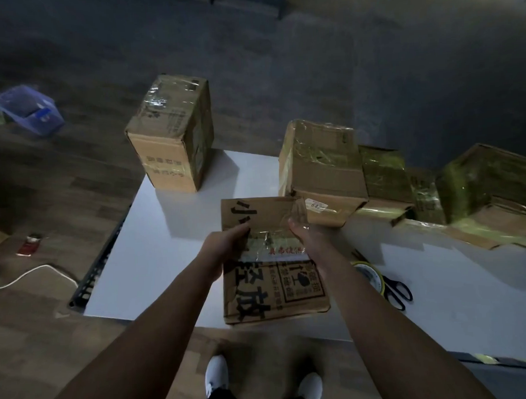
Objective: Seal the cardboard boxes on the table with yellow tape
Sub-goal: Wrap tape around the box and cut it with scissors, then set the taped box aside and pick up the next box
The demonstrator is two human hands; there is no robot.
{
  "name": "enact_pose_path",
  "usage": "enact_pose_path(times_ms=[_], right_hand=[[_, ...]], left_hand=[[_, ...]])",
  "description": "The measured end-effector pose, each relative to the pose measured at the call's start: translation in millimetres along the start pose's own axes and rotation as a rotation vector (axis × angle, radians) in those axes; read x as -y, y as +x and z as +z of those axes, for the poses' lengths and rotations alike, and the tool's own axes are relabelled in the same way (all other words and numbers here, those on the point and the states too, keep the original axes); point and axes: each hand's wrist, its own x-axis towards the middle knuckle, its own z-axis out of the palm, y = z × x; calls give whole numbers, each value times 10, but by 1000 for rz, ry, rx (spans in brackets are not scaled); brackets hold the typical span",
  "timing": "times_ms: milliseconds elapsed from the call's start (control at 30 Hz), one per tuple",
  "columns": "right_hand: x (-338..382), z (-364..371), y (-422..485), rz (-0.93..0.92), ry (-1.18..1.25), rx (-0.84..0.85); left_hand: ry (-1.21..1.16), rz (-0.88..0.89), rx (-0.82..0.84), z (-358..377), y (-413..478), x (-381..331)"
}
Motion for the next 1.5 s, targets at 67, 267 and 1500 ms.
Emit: enact_pose_path(times_ms=[67, 267, 1500], right_hand=[[35, 54, -41, -70, -155, -148], [133, 175, -331, -260, -695, -416], [1033, 442, 21, -601, -994, -255]], left_hand=[[210, 102, -177, 51, 32, 31], [848, 415, -425, 197, -104, 109], [848, 469, -554, -469, 131, -498]])
